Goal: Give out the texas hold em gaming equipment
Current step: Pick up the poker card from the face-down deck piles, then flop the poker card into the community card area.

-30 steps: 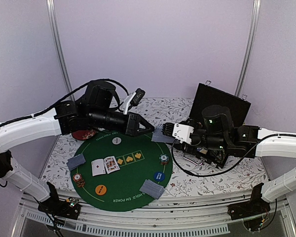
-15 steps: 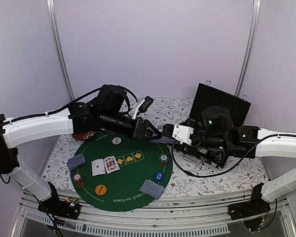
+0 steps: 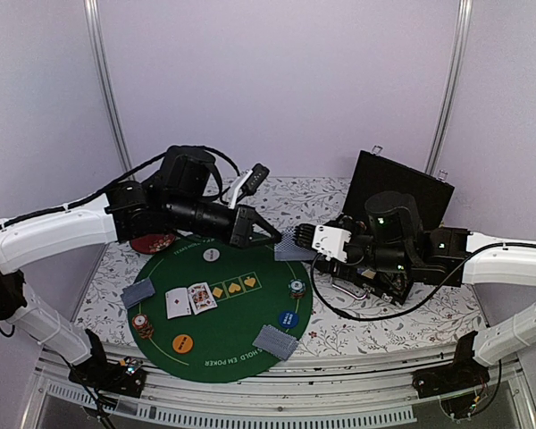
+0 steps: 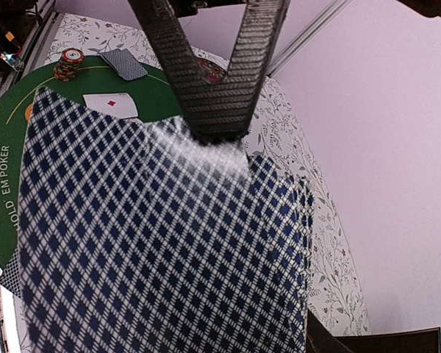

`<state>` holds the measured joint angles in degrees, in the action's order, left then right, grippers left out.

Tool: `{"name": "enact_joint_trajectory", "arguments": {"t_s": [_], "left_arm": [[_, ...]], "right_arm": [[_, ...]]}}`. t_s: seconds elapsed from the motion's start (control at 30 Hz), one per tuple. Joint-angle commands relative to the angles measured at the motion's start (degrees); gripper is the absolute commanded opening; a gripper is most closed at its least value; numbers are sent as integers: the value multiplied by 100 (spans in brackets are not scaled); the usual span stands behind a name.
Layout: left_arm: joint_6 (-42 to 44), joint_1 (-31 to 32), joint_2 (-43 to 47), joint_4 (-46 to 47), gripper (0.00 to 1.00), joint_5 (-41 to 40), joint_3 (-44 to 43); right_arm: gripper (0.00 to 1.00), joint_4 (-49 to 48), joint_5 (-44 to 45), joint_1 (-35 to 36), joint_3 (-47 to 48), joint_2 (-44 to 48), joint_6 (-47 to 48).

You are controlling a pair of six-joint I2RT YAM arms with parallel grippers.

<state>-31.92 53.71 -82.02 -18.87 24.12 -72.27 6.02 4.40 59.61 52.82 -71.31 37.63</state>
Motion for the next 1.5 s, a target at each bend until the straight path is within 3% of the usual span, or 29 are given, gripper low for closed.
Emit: {"name": "enact_joint_trajectory", "arguments": {"t_s": [0.0, 0.23, 0.4, 0.5, 0.63, 0.7, 0.9, 1.03, 1.27, 1.47], "left_arm": [[77, -25, 118, -96, 0, -52, -24], [259, -22, 593, -179, 0, -561, -46], [559, -31, 1321, -390, 0, -1364, -196], [819, -42, 1598, -1309, 0, -2410, -589], [1027, -45, 1510, -2668, 0, -4603, -982], [1002, -45, 1129, -3266, 0, -5638, -1004], [674, 74, -674, -4331, 0, -6882, -1211], [636, 361, -1786, -4526, 0, -7380, -1461], [634, 766, -3376, -4574, 0, -7656, -1695], [579, 875, -3914, -4471, 0, -7343, -1474]], "right_arm": [[46, -157, 87, -9, -20, 117, 34], [46, -161, 104, -11, -21, 118, 34], [46, -147, 139, -11, -29, 135, 34], [46, -161, 133, -11, -34, 135, 39], [46, -171, 116, -11, -17, 135, 43], [46, -158, 113, -11, -8, 135, 43], [46, -48, 169, -11, 16, 191, 43], [46, 6, 205, -11, 31, 230, 34], [46, 46, 227, -11, 20, 292, 25], [46, 92, 227, -11, -12, 346, 19]]}}
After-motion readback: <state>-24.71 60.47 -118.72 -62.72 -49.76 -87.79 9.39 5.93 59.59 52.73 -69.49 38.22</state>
